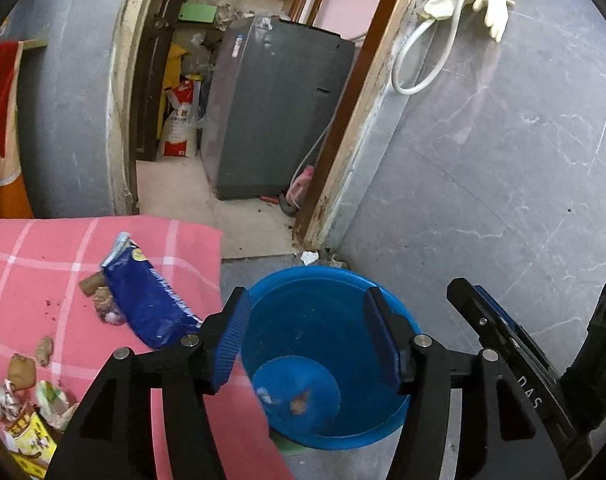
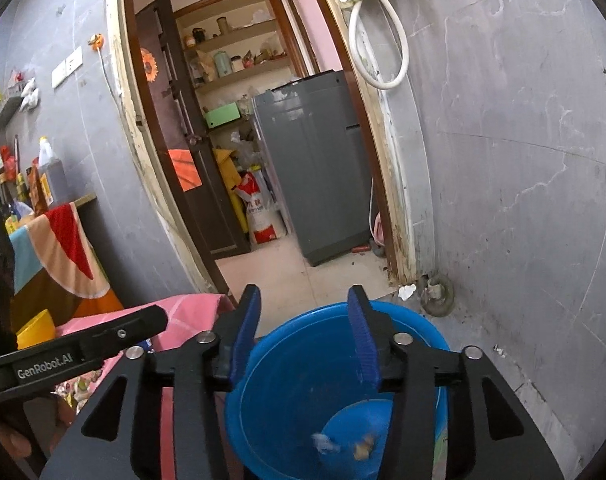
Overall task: Collect trash
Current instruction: 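Carry both items over the blue bucket and open both grippers to drop them, then move both grippers back over the trash on the table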
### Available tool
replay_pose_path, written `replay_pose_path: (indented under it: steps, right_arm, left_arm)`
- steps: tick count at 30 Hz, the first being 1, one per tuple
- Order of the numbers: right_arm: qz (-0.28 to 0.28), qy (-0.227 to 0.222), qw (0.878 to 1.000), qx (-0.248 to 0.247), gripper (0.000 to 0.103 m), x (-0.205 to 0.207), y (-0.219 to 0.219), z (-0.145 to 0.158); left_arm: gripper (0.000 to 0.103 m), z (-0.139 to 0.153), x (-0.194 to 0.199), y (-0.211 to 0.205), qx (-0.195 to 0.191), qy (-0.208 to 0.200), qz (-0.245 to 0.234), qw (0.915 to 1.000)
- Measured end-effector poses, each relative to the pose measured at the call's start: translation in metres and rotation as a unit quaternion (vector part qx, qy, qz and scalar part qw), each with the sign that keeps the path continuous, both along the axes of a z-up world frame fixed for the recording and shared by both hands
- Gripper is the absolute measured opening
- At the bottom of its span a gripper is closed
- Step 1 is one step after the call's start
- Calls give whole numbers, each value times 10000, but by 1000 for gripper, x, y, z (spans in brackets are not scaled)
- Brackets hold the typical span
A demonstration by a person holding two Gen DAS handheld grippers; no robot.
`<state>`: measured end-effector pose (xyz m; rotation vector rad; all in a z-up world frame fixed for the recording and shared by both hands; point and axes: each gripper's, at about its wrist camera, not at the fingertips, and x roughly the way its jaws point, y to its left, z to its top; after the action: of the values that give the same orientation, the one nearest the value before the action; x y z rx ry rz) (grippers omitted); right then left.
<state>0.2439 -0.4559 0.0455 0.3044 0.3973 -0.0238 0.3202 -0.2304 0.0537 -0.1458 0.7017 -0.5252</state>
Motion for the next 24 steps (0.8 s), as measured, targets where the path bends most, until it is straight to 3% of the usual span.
replay_pose_path:
  steps: [4,6,7,10,12,13,24]
  right_arm:
    - [-23,-262,9996,-29,58,-8,4,7]
    - [-29,-411,9992,-7,75,-11,6,10]
    - [-27,-543,9985,3,78,-15,8,13]
    - [51,-807,9967,-9,86,-22,17,19]
    - [125,-981,9951,-19,101,-27,24,23]
    - [145,-1064,9942,-29,103,-29,27,25]
    - [840,-2158,9715,-498,103,-68,91,43]
  left_arm:
    - [65,9,-14,18,-62,-285,236,9993]
    - [73,14,-22,30,-60,-508,414,9978]
    - [80,16,-26,35,-64,-618,511,9968]
    - [97,24,-42,58,-141,-1025,875,9908]
    - [101,30,-54,74,-182,-1313,1168,9843]
    - [101,32,-58,81,-194,-1421,1265,9815]
    - [101,36,-122,152,137,-2042,2031,9575]
